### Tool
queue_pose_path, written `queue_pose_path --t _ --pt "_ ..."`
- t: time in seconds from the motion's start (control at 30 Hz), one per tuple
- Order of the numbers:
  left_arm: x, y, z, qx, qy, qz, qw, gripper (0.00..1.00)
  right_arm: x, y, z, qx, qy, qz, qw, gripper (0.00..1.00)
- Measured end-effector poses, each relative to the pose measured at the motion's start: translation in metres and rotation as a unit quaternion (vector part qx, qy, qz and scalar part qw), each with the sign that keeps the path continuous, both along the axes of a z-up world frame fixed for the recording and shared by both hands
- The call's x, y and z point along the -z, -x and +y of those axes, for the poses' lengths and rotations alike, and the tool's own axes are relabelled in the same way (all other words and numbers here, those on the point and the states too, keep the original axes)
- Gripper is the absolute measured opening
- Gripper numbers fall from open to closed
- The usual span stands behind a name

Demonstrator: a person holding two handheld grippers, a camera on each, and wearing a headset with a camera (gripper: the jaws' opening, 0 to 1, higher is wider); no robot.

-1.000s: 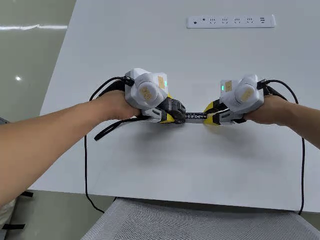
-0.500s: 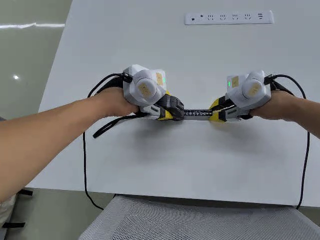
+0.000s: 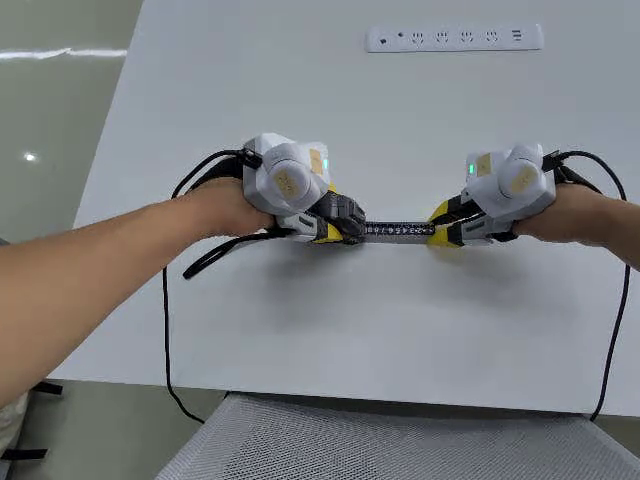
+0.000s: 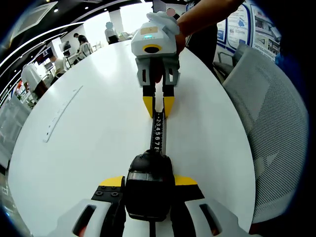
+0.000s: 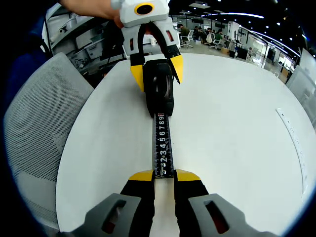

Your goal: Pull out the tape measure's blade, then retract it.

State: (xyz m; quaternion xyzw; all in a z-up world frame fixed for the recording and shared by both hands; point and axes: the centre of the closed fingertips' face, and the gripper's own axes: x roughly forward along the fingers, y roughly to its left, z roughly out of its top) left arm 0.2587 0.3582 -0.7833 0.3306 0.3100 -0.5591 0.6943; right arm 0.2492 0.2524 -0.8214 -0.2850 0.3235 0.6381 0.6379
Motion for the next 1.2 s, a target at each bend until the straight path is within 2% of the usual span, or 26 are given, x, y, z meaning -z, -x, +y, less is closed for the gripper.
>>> queue_pose_path --t 1.2 --pt "-0.002 0.001 0.000 0.003 -0.004 -0.001 1.0000 0.30 0.000 -0.001 -0.040 0.003 0.016 0.003 0.9999 0.09"
